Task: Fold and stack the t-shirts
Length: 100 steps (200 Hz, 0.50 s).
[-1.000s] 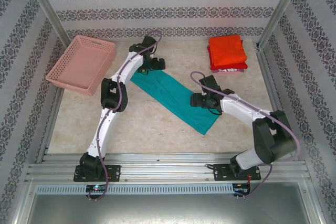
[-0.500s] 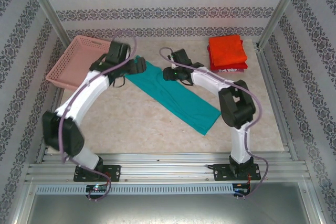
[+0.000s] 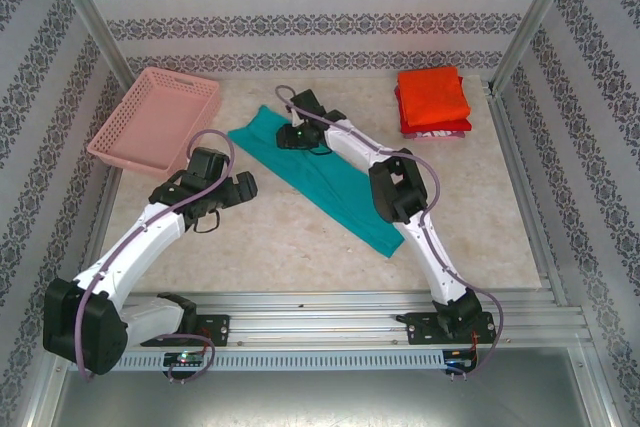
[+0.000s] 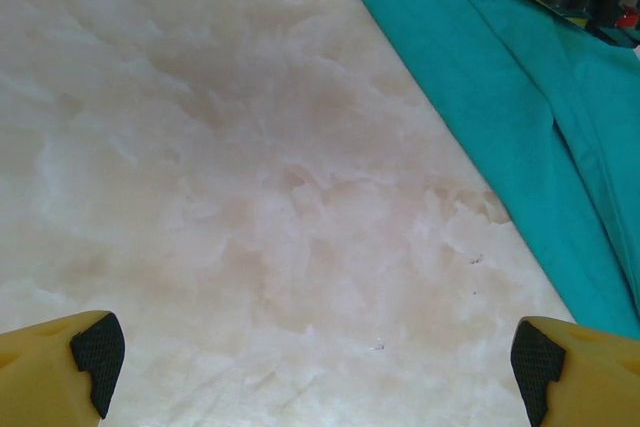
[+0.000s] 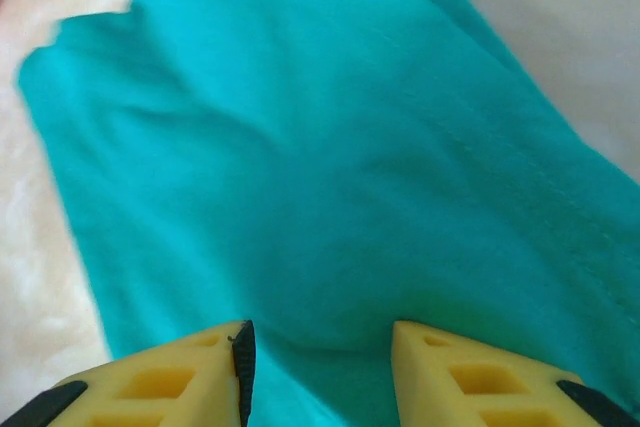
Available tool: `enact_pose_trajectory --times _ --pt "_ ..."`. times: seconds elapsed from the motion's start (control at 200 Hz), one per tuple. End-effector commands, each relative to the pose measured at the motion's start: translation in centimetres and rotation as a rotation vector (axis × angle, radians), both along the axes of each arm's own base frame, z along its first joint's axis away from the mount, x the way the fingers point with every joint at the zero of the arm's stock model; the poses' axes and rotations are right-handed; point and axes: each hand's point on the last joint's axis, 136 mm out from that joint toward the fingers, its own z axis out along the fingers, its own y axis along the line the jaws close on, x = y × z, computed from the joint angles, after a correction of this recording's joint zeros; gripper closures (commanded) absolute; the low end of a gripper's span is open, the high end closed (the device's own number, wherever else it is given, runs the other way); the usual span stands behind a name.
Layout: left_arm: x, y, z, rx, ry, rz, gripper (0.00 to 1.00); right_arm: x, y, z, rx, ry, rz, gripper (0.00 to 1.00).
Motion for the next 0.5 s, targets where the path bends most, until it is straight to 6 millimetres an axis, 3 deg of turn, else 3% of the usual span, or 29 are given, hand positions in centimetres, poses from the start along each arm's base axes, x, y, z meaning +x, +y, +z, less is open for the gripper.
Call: enact_pose_trajectory --times 0.0,0.22,0.325,0.495 --pt "1.6 -1.2 1.7 -0.064 -0.052 -0.010 0.00 1.6 -5.5 -0.9 -0.032 0.114 -0.144 0.58" --pt "3.6 -4.2 1.3 -0.099 -0.045 -0.091 0.00 3.7 -14.1 -1.1 -0.141 0.133 -0.321 0.56" --pt "4.5 -6.0 1.1 -0.082 -0.060 -0.140 0.00 3.9 -17.3 -0.2 -0.179 0.131 -0.382 0.55" --pt "6.2 -11.2 1.5 -0.016 -0.154 -0.315 0.01 3.7 -19.1 4.9 -0.125 0.048 -0.383 0.49"
